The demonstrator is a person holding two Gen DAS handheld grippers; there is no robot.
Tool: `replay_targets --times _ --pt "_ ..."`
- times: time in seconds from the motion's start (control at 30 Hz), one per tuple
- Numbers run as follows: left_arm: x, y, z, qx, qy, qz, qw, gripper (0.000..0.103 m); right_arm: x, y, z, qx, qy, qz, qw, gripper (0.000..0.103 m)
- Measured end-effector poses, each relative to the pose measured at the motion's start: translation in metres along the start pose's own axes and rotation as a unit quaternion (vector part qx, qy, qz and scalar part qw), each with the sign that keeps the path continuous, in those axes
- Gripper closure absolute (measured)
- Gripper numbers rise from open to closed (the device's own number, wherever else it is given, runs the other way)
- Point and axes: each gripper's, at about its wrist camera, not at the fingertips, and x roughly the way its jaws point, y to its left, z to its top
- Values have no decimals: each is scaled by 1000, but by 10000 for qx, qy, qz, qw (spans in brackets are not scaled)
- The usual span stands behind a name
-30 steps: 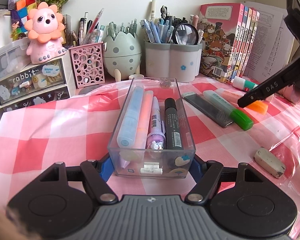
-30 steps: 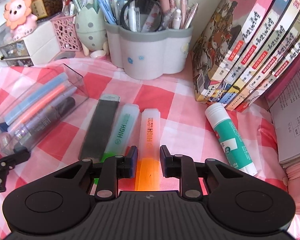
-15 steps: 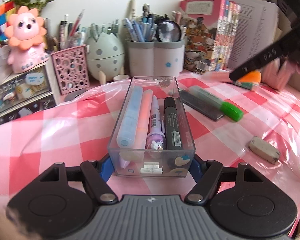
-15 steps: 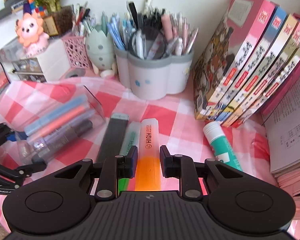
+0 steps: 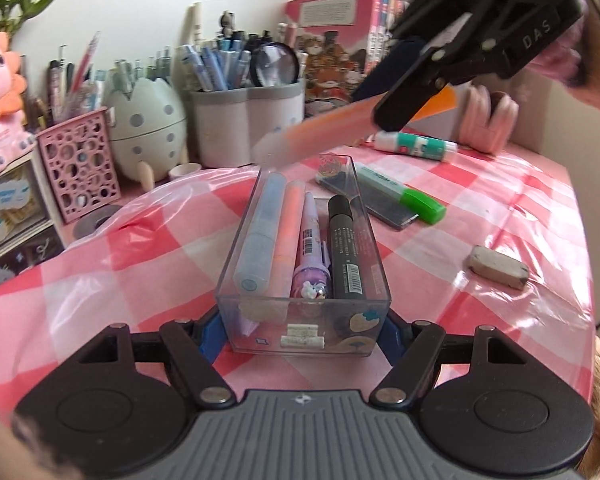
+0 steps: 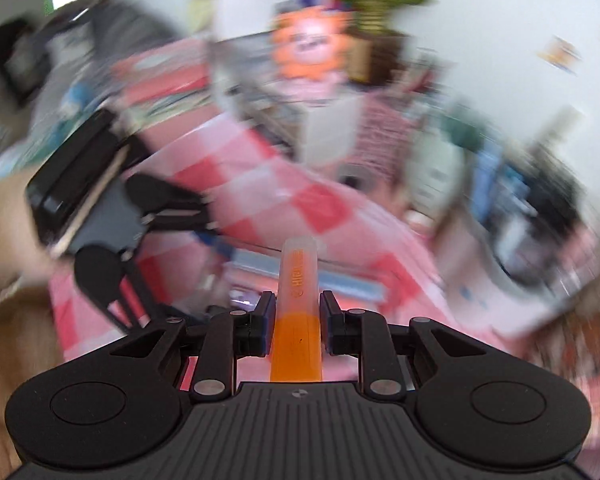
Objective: Organize stationery
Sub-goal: 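Carry the orange highlighter with the right gripper and drop it into the clear box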
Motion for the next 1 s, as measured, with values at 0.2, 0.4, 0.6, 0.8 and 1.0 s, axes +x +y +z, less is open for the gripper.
replay_targets --times 0.2,0.4,0.6,0.8,1.0 --pt "0 7 0 -17 -27 -268 9996 57 22 16 23 -1117 601 541 9904 80" --pt "0 8 0 -72 -41 -313 9995 57 34 24 41 -1916 1165 983 9695 80" --pt "-1 9 0 -108 -53 -338 9994 57 46 24 52 -2440 1665 1045 9496 81" --pt "-1 9 0 -104 -52 -334 9994 56 62 30 52 -2793 2001 731 9363 81" --pt "-1 8 0 -76 -47 -311 9995 56 78 41 42 -3378 2384 88 9105 80"
